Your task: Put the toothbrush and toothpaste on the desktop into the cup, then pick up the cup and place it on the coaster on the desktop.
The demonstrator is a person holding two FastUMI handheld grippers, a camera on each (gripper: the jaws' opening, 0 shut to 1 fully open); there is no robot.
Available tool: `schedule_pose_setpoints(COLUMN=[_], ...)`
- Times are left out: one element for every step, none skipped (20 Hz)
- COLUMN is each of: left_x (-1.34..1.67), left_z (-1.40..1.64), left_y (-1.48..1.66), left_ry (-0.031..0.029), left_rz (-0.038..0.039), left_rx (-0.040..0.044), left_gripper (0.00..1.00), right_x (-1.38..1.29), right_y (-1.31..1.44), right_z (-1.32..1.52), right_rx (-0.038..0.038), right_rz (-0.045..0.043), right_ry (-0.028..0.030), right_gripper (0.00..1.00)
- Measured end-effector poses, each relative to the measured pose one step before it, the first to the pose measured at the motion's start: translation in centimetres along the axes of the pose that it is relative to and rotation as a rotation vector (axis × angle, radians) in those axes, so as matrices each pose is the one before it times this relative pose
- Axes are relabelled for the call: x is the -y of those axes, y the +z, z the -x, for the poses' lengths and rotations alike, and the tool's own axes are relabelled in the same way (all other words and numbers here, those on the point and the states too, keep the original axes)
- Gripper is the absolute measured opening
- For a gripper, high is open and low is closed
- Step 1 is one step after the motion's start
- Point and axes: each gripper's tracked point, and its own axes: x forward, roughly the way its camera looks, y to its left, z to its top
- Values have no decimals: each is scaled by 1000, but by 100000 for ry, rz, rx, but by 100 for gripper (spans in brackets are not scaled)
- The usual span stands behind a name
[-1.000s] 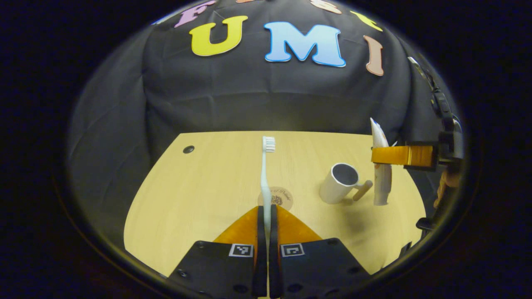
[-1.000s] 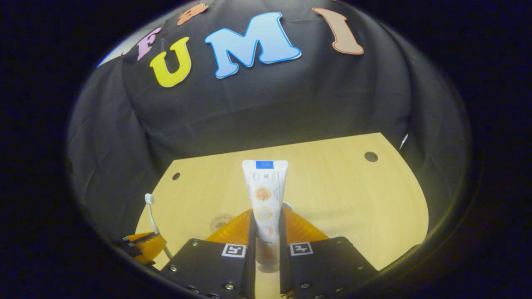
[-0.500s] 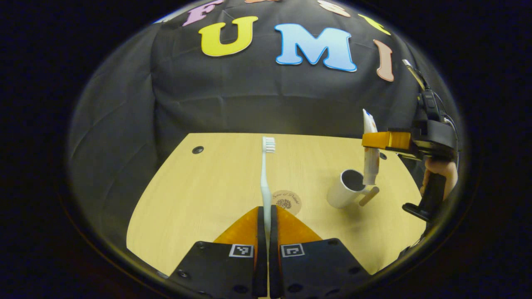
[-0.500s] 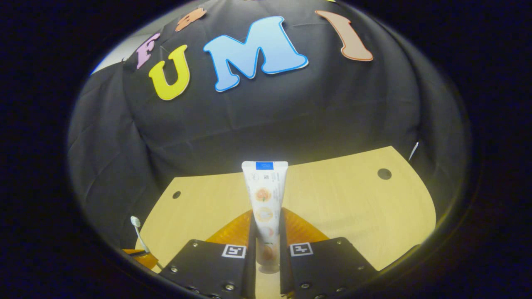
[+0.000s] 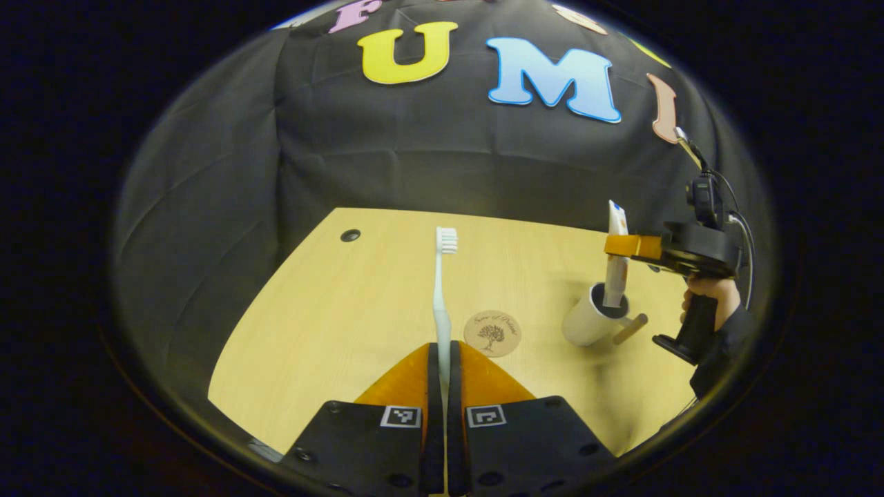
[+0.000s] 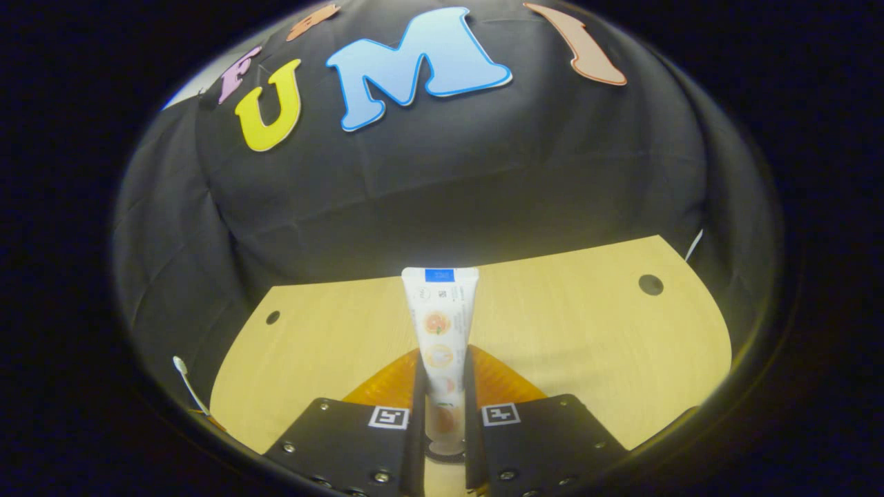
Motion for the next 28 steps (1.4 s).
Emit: schedule_pose_setpoints(left_x=[-152,-176,-153,-40,-54,-154,-24,24,7,47,100,103,108,129,160,103,80,86,23,-75,-47,81,68,139,193,216,219,219], left_z=[-159,-284,-139,-42,-18,-1,-64,-107,-23,-27,-179,-13,-11,95,37,119,64,-22,57,204,91,68,47,87,115,76,83,59], left_y=[-139,-90,-101,-72,-132,-139,-124,-39,-67,-70,20,-19,26,32,13,19,47,-146,-31,-79,76,116,154,144,199,99,162,219], left_ry=[491,340,353,124,149,355,29,-8,-156,-53,-107,-102,-194,-255,-393,-356,-166,-291,-231,-190,-68,-94,-165,-194,-269,-379,-442,-531], left_rz=[171,290,299,349,364,474,482,373,396,343,160,73,7,-132,-145,-216,-179,30,134,36,-90,-193,-355,-363,-501,-601,-676,-807], left_rx=[-345,-246,-243,-242,-239,-263,-314,-383,-204,-52,-46,15,152,163,229,68,182,31,-107,130,329,468,661,545,779,717,536,618], left_gripper=[10,12,10,10,10,10,12,10,10,10,10,10,10,10,10,10,10,10,10,10,10,10,10,10,10,10,10,10], right_x=[100,59,48,-21,-87,-25,-30,-145,-302,-245,-94,-137,223,70,-38,-234,-274,51,17,5,19,17,17,-81,-7,-94,-65,-176], right_y=[-213,-343,-267,-211,-19,-73,-164,-73,66,-250,-285,-293,-659,-597,-485,-68,-41,-86,199,221,150,241,171,302,146,254,234,420], right_z=[-456,-352,-354,-150,2,-280,131,90,201,210,341,228,132,93,246,251,134,233,153,219,203,316,308,353,365,412,430,465], right_rx=[-456,-782,-771,-581,135,-157,-123,-456,240,-335,-328,-570,-2116,-1323,-830,572,105,-40,546,641,663,772,860,936,667,578,809,1247], right_rz=[263,281,236,115,-181,391,419,411,-15,46,285,480,798,195,-112,-1043,-1027,-5,335,252,-44,-167,-134,-98,-169,-287,-415,-536], right_ry=[-192,-273,94,-2,460,-689,210,242,855,553,67,218,-1196,4,-237,1532,1155,-283,-280,-177,-94,-160,-164,211,67,303,499,557], right_gripper=[27,24,24,24,24,24,25,28,33,35,43,49,46,40,39,48,52,53,53,53,51,53,53,53,53,53,53,53])
